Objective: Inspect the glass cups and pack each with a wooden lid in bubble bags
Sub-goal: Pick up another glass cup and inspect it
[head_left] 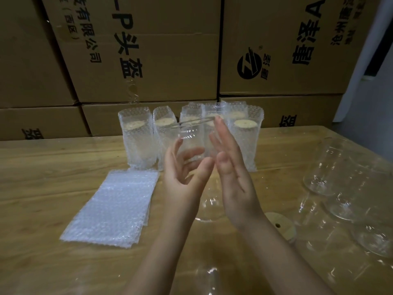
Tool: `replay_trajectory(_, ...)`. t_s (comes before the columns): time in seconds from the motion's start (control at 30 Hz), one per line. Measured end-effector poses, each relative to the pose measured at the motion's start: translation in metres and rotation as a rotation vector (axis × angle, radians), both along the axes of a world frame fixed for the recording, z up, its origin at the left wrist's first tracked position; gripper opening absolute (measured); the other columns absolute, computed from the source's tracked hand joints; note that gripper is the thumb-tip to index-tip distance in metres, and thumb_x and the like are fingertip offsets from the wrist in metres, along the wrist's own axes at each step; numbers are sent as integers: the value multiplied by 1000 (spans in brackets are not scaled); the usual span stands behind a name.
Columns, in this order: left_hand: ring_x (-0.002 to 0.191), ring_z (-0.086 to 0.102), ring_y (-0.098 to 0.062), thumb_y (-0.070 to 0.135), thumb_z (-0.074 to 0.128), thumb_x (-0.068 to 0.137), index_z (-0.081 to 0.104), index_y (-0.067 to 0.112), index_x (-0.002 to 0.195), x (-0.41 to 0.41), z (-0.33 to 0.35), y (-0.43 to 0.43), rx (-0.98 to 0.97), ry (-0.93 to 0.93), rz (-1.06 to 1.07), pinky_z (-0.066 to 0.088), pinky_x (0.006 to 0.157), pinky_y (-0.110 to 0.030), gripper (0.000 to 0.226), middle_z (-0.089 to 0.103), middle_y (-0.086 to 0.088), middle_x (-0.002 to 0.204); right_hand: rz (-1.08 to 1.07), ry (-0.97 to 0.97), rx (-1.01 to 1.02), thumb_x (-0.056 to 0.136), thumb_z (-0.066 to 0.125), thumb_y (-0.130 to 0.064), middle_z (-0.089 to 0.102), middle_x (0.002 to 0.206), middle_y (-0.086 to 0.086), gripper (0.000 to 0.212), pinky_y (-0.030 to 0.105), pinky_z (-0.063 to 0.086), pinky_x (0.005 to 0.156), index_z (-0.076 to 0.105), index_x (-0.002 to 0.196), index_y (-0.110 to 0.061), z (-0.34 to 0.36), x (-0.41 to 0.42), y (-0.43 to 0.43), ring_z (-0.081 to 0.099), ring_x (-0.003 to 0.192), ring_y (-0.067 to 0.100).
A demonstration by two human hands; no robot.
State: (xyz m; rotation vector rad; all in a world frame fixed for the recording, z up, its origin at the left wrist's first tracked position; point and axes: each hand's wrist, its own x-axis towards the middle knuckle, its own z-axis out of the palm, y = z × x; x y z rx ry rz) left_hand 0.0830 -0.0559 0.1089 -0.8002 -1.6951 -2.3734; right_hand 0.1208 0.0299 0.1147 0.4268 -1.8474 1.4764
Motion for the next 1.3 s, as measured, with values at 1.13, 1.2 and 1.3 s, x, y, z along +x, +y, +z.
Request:
replay_trajectory(1.13,112,55,-25,60,57,81,27,15,145,-26,-13,-17,-852,1011,486,49,88,-42,84,45,-5,137,-139,-322,-269,98,36,-49,61,116,-20,37,23,50,94,54,125,-33,6,1,30,57,109,-8)
replay_trajectory(1.2,113,56,-23,61,57,80,25,16,146,-24,-10,-19,-883,967,425,49,88,-40,86,50,-6,136,-190,-241,-58,90,34,-60,53,131,-23,51,21,42,101,49,133,-36,3,2,30,46,122,-10)
replay_trajectory(1.3,115,55,-13,63,59,76,19,26,148,-24,-6,-25,-881,836,288,49,91,-34,91,49,3,137,-238,-159,254,91,30,-60,40,143,-26,54,11,32,104,38,140,-40,2,2,36,33,132,-11)
